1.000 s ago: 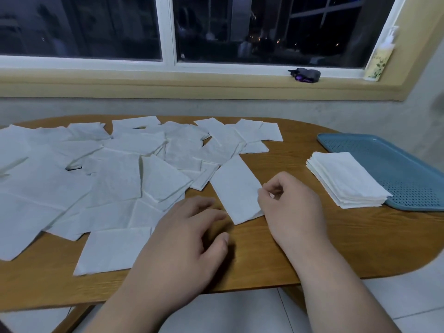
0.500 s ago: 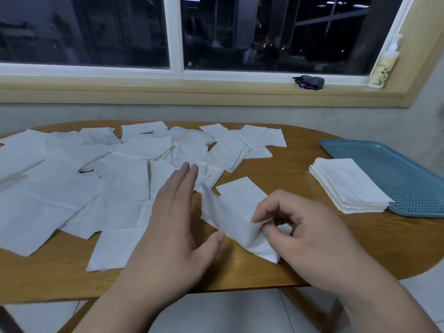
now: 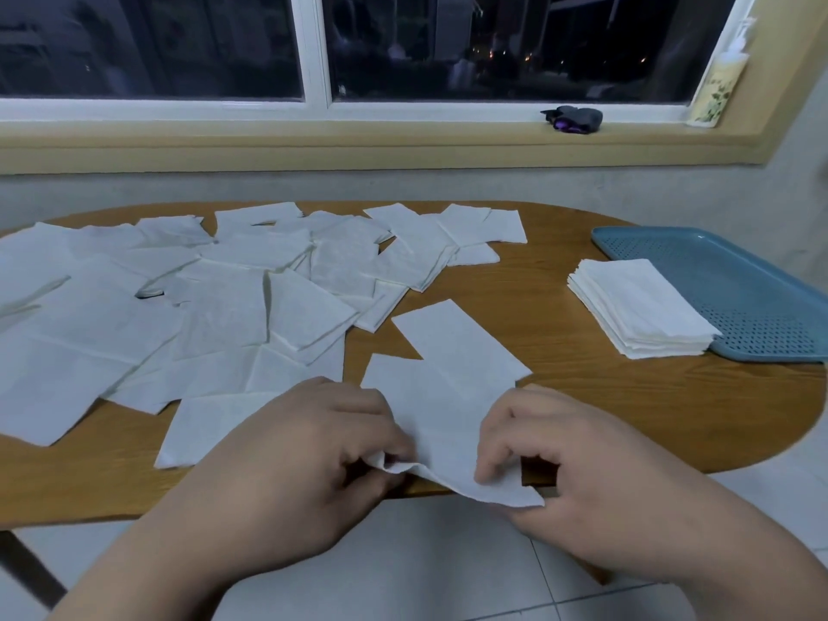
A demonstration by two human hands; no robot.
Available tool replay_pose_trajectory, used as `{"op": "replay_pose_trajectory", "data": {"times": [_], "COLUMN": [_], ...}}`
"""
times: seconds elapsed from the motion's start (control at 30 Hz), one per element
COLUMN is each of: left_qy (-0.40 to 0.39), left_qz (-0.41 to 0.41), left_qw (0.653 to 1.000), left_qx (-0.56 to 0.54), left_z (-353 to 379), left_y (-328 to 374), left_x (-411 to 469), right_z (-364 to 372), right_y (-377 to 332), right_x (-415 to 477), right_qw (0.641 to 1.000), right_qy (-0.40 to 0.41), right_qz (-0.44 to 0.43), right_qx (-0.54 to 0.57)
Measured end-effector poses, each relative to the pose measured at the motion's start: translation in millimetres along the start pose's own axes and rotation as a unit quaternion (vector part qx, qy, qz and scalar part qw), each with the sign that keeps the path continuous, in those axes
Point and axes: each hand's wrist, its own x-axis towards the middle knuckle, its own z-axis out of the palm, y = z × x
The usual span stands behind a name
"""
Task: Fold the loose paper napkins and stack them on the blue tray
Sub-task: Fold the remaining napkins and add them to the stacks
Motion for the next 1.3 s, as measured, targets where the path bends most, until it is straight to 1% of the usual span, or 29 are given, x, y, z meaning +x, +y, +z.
{"op": "replay_pose_trajectory", "data": {"times": [0.1, 0.23, 0.33, 0.47, 0.53, 0.6, 0.67, 0.7, 0.77, 0.83, 0.9, 1.0, 1.1, 1.2, 1.23, 1.3], "left_qy": [-0.043, -0.052, -0.019, 0.037, 0.064, 0.065, 0.069, 0.073, 0.07, 0.044, -0.008, -0.075, -0.079, -0.043, -0.019, 0.043], "left_qz": [-0.01, -0.048, -0.084, -0.158, -0.198, -0.222, -0.217, -0.214, -0.214, -0.182, -0.14, -0.085, -0.068, -0.043, -0.042, -0.074], "left_qw": [0.999, 0.997, 0.992, 0.977, 0.969, 0.969, 0.973, 0.974, 0.974, 0.982, 0.99, 0.994, 0.994, 0.998, 0.998, 0.992], "left_qx": [-0.01, -0.036, -0.093, -0.139, -0.131, -0.091, -0.025, -0.011, -0.016, -0.023, -0.017, -0.007, -0.016, -0.017, -0.035, -0.088], "left_z": [-2.8, -8.4, -12.7, -11.6, -7.9, -2.1, 0.5, 0.0, -3.6, -5.7, -6.6, -2.5, 0.6, -0.1, -1.5, -5.3], "left_y": [0.3, 3.7, 12.5, 17.1, 14.7, 7.3, 0.6, -1.3, -1.4, -1.7, -0.7, -0.2, 0.2, 3.2, 6.5, 12.6], "left_x": [-6.0, -10.2, -10.4, -11.4, -9.9, -10.1, -11.4, -12.2, -13.4, -15.0, -15.6, -17.4, -18.8, -15.2, -13.8, -13.1], "right_z": [5.3, 6.0, 7.3, 12.0, 16.6, 21.8, 22.8, 22.4, 23.5, 27.9, 33.3, 34.8, 33.5, 31.4, 30.6, 28.9], "right_y": [3.2, 2.5, -1.3, -5.1, -4.2, -2.4, -0.2, -0.5, 1.9, 6.4, 9.6, 6.8, 0.2, -5.3, -7.2, -10.1], "right_x": [-5.1, -11.1, -12.2, -8.8, -4.5, -2.4, -1.8, -2.0, -2.7, -1.4, 0.3, 0.1, -1.8, -3.1, -3.6, -4.0], "right_qw": [1.0, 0.999, 0.993, 0.98, 0.967, 0.963, 0.969, 0.974, 0.988, 0.994, 0.993, 0.992, 0.99, 0.98, 0.974, 0.948], "right_qy": [0.004, 0.033, 0.067, 0.137, 0.182, 0.208, 0.207, 0.194, 0.136, 0.068, 0.046, 0.095, 0.14, 0.189, 0.205, 0.24], "right_qz": [-0.006, -0.003, 0.012, 0.076, 0.127, 0.15, 0.132, 0.114, 0.077, 0.052, 0.036, 0.029, 0.03, 0.046, 0.062, 0.092], "right_qx": [-0.01, 0.036, 0.1, 0.124, 0.125, 0.084, 0.032, 0.018, -0.02, -0.069, -0.098, -0.081, -0.01, 0.034, 0.073, 0.188]}}
